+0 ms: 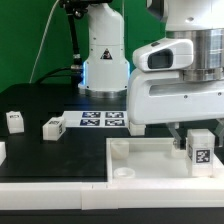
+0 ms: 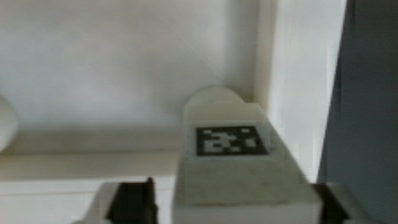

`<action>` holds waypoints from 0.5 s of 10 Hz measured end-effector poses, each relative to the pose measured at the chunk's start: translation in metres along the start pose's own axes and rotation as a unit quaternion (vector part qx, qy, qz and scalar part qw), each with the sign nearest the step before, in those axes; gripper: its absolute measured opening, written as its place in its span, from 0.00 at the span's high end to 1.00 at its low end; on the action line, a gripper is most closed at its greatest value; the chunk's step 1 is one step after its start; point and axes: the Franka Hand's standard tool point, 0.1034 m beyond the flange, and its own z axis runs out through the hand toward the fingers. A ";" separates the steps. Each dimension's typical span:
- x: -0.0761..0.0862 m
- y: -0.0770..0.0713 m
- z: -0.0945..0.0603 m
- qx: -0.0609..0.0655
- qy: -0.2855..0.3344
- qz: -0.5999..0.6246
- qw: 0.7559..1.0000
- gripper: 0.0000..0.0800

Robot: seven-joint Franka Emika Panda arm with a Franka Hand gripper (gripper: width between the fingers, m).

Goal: Assemble one leg

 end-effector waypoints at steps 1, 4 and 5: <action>0.000 0.000 0.000 0.000 0.000 0.011 1.000 0.64; 0.000 -0.001 0.000 0.000 0.000 0.101 0.995 0.64; -0.001 -0.004 0.001 0.001 0.000 0.178 0.984 0.64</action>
Offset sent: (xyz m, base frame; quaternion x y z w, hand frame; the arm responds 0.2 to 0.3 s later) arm -0.0017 -0.0040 -0.0014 -0.0240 -0.0096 0.1826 0.9829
